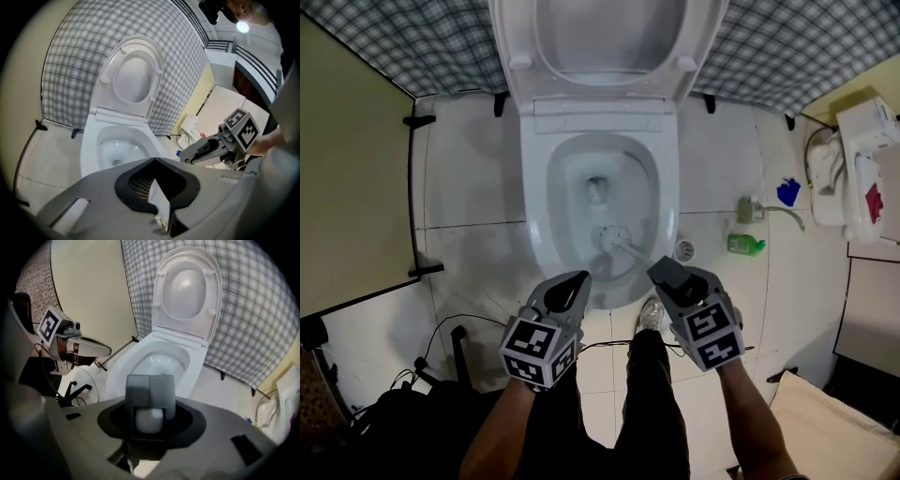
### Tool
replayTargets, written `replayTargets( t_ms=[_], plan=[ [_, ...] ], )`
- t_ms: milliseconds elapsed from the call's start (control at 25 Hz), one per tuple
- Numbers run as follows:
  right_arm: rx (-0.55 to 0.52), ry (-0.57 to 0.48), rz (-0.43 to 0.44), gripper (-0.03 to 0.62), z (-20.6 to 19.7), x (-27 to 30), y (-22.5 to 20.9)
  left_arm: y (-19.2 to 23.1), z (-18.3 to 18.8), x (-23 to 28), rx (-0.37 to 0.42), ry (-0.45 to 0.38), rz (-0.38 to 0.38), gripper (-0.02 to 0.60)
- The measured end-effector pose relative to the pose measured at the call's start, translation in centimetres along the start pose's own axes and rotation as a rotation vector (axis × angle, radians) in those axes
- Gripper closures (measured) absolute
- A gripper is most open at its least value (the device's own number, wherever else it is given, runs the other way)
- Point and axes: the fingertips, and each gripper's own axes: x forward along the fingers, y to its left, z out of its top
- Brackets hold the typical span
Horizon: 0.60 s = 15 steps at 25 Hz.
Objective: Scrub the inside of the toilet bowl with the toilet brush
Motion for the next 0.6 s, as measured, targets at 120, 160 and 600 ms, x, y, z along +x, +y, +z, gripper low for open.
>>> replayTargets(
  t_ms=[120,160,600],
  plan=[
    [0.010,0.008,-0.037,0.408,0.2,0.3,-1.0,0.2,-0.2,-0.2,-0.002,0.002,0.001,0.572],
    [0.014,0.011,-0.049,0.408,0.4,0.4,-1.4,0.3,-0.3,-0.2,-0.003,0.003,0.002,0.572],
    [0.079,-0.006,-0.159,0.408,2.8,1.3,-6.7,1.1,0.3,-0.1,0.006,0.011,0.007,0.572]
  ],
)
